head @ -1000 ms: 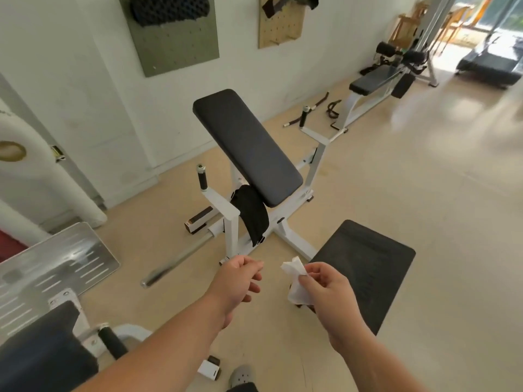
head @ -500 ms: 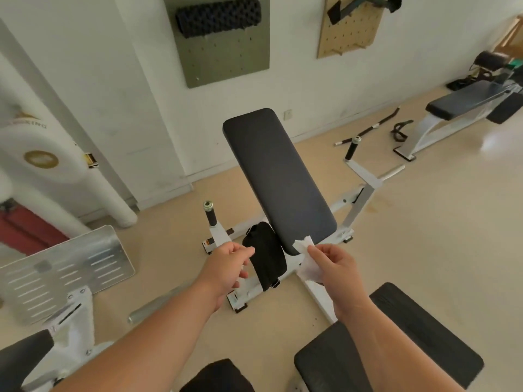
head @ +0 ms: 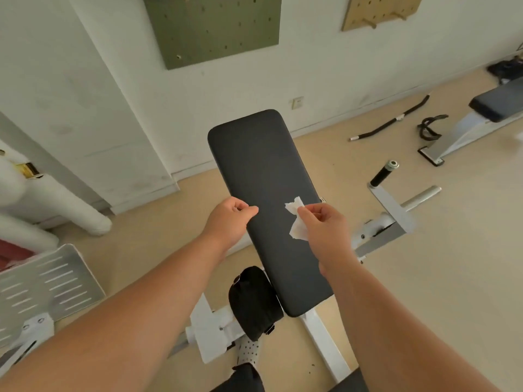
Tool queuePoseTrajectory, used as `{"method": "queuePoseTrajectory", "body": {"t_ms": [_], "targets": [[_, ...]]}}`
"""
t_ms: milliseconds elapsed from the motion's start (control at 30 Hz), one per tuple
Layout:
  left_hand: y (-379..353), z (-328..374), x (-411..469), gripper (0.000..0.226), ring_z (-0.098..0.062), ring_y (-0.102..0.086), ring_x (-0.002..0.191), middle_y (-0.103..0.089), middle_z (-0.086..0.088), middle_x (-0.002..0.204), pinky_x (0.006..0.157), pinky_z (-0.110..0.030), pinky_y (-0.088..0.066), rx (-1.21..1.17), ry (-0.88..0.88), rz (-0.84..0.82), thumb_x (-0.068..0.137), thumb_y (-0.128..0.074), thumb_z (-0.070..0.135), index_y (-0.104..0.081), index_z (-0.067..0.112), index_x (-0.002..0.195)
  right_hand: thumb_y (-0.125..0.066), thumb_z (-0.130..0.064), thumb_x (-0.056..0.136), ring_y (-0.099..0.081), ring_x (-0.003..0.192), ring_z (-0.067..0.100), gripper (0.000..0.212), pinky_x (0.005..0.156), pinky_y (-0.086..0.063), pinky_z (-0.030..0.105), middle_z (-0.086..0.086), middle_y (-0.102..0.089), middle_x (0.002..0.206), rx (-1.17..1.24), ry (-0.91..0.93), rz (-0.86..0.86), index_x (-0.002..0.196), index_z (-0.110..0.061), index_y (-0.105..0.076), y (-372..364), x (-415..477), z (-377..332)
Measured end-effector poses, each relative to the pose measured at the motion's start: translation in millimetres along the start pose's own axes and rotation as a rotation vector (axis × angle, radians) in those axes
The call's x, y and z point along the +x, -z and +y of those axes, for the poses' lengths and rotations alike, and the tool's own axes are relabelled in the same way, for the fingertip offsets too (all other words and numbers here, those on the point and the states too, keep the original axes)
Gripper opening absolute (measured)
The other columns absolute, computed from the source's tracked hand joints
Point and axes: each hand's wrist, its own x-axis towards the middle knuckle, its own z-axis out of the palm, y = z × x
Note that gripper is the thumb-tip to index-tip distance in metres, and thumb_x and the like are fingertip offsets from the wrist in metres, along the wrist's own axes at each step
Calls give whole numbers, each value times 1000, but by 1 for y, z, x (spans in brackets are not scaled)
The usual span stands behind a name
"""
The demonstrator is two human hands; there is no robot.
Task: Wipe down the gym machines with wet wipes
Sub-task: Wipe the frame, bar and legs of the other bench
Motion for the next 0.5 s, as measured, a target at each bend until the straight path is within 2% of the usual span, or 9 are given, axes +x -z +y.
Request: {"method": "queuePoseTrajectory", "body": {"t_ms": [67,133,200,333,367,433,500], "targets": [[-9,10,66,22,-15,-59,81,-62,0,95,79,-35,-51,22,12,1,95,-62,37,-61,18,106,-68,-32,96,-60,84,12,12,62,-43,22,-6,-65,92,-22,-21,12,101,-22,-70,-18,49,-3],[-18,16,126,27,-15,-60,90,-63,2,103,85,-36,-53,83,17,7,93,-63,39,-59,21,112,-68,-32,96,-62,84,13,11,62,-42,21,-6,-67,92,-48,-43,35,101,-22,-70,-32,92,-5],[-25,18,180,36,-20,-59,99,-60,3,114,92,-39,-53,170,20,24,93,-62,41,-55,23,123,-68,-33,95,-62,83,13,11,62,-42,21,-7,-67,92,-76,-59,29,101,-23,-70,-44,130,-4],[-33,13,264,59,-27,-57,111,-49,-5,136,96,-44,-53,425,0,95,90,-61,45,-47,25,144,-69,-37,94,-63,81,12,13,60,-42,21,-7,-69,91,-136,-86,-16,100,-26,-69,-67,193,-2],[-35,10,281,64,-30,-54,121,-44,-7,145,100,-45,-50,527,-13,111,90,-61,46,-43,26,148,-69,-38,94,-63,80,12,13,60,-41,21,-8,-68,90,-149,-85,-25,99,-26,-68,-72,206,-1],[-37,6,309,77,-34,-34,144,-22,-8,164,112,-50,-39,744,-47,131,89,-62,50,-30,28,155,-69,-39,95,-63,79,11,13,59,-41,20,-9,-68,89,-176,-79,-47,100,-28,-68,-79,232,2],[-37,3,333,98,-36,-12,154,-1,-9,169,120,-55,-24,891,-52,131,83,-68,60,-14,28,160,-68,-39,95,-64,81,10,13,58,-42,19,-10,-69,90,-213,-75,-66,102,-28,-68,-86,257,8]]}}
